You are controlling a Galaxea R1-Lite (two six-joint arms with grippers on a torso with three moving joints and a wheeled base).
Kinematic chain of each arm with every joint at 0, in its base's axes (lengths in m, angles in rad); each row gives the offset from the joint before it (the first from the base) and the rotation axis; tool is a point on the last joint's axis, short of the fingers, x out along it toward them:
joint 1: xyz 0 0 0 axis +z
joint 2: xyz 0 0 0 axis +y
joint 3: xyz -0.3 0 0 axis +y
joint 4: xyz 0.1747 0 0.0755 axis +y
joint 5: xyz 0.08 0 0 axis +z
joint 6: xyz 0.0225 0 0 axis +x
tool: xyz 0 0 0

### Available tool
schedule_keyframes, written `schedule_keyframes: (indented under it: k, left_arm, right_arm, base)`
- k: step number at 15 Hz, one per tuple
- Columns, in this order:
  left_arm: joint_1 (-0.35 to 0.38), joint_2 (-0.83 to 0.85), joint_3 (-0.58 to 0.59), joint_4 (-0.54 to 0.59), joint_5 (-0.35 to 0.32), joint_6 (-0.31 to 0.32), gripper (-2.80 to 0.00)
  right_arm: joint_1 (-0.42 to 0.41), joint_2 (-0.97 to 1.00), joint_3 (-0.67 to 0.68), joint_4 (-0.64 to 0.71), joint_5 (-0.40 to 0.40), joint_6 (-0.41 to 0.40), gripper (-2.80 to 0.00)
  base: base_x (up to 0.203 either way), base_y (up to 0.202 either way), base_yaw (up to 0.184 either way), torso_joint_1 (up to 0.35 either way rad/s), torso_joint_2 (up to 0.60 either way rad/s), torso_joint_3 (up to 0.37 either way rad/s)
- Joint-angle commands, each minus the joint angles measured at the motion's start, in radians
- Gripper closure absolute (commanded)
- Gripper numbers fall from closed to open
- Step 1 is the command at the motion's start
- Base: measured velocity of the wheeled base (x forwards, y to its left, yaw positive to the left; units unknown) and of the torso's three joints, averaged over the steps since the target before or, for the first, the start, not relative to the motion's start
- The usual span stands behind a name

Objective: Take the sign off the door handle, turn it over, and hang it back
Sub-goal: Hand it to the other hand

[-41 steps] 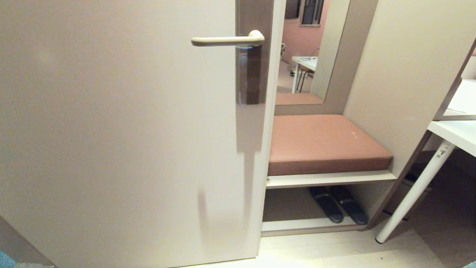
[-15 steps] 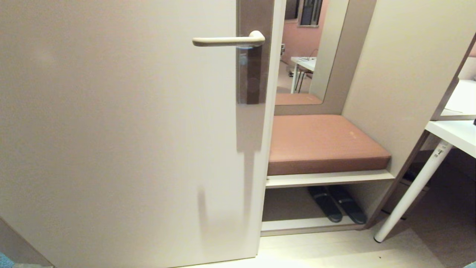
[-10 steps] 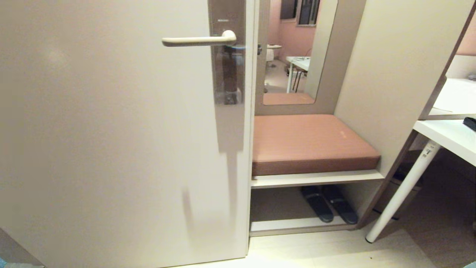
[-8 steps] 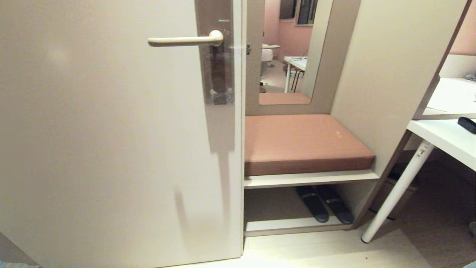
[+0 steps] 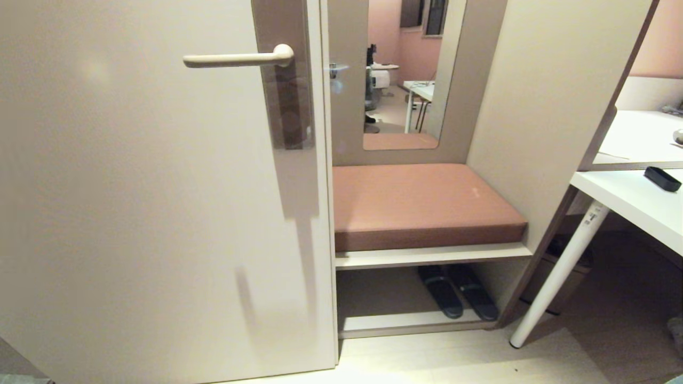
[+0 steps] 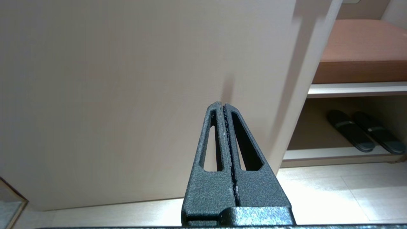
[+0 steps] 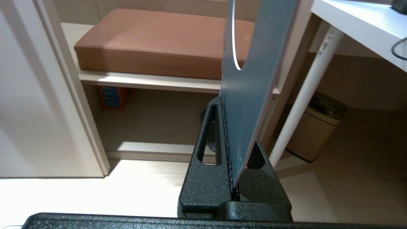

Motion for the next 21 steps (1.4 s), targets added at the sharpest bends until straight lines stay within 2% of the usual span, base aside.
schedule_keyframes:
  k: [1,21]
  left_arm:
    - [0.000,0.000,0.000,0.000,0.000,-0.001,0.00]
    - [0.000,0.000,0.000,0.000,0.000,0.001,0.00]
  right_arm:
    - [-0.001,0.000,0.000,0.000,0.000,-0.001,0.00]
    - [-0.001,0.000,0.000,0.001,0.000,-0.001,0.00]
  base:
    - [0.000,0.000,0.000,0.000,0.00,0.000]
    - [0.000,0.000,0.000,0.000,0.00,0.000]
